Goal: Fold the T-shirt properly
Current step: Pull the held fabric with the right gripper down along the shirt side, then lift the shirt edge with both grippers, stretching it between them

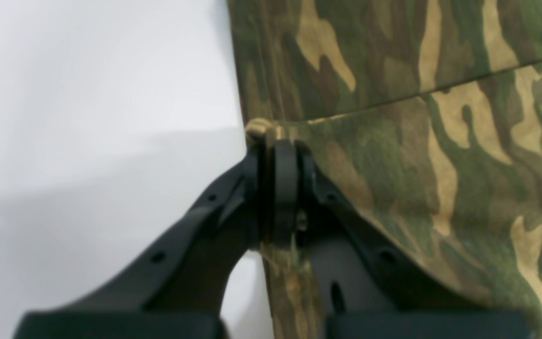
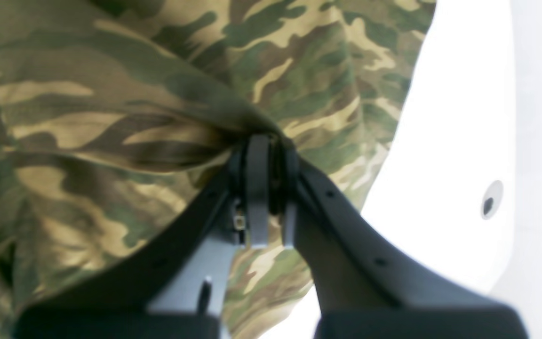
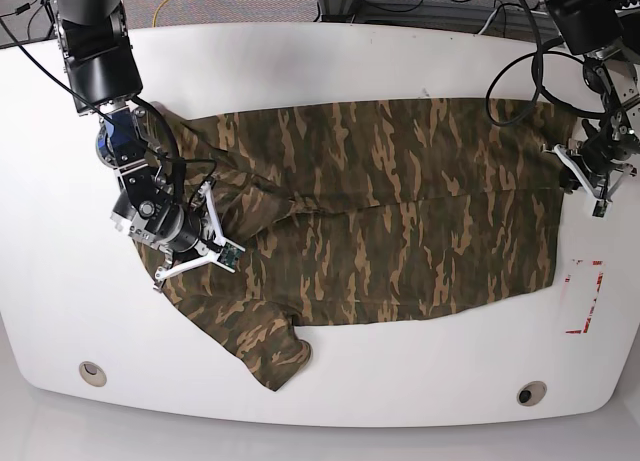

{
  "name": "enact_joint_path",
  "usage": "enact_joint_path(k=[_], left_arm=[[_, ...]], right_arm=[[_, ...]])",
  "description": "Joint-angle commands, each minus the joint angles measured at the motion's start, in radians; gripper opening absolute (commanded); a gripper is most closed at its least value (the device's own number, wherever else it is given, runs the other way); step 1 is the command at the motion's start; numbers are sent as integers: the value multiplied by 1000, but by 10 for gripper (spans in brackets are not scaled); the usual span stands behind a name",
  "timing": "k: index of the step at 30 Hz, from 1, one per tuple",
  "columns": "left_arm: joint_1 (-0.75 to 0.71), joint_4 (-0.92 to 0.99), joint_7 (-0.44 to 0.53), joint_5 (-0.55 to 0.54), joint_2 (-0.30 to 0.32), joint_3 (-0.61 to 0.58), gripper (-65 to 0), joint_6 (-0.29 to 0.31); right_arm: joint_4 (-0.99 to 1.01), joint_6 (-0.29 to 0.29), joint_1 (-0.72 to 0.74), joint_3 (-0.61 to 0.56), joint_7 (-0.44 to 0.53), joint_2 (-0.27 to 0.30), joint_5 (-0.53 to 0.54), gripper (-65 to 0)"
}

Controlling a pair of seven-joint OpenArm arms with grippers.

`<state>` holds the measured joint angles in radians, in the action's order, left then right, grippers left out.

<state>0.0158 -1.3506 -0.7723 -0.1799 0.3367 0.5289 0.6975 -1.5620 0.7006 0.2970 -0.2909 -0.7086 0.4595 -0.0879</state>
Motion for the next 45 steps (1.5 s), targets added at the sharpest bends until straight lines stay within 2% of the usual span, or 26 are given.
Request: enact_joint_path(k=[1, 8, 10, 13, 19, 24, 28, 31, 35, 39, 45], left_arm=[[13, -16, 15, -8, 20, 4, -589, 1], [13, -19, 15, -8, 20, 4, -453, 1], [13, -19, 15, -8, 20, 4, -446, 1], [13, -20, 15, -8, 20, 4, -443, 1], [13, -22, 12, -10, 20, 4, -435, 1], [13, -34, 10, -13, 19, 4, -349, 1], [3, -102, 9, -13, 14, 7, -275, 1], [-30, -154, -20, -14, 11, 9, -278, 1], [-53, -249, -79, -16, -24, 20, -278, 1], [-103, -346, -125, -14, -66, 58, -278, 1], [-172, -395, -128, -10, -124, 58, -279, 1]], right_arm=[[-13, -2, 29, 51, 13, 11, -8, -553], [-38, -2, 29, 158, 13, -41, -8, -222], [-53, -2, 23, 181, 13, -43, -8, -146], [-87, -2, 12, 198, 7, -43, -6, -76], [-194, -2, -68, 302, -75, -49, 4, -59], [-312, -2, -155, 439, -181, -117, 4, -59], [-401, -2, -247, 575, -245, -193, 4, -59], [-441, -2, -305, 657, -274, -249, 4, -59], [-461, -2, -379, 743, -300, -327, 4, -59], [-463, -2, -442, 784, -306, -382, 4, -59], [-463, -2, -506, 823, -306, -446, 4, -59]])
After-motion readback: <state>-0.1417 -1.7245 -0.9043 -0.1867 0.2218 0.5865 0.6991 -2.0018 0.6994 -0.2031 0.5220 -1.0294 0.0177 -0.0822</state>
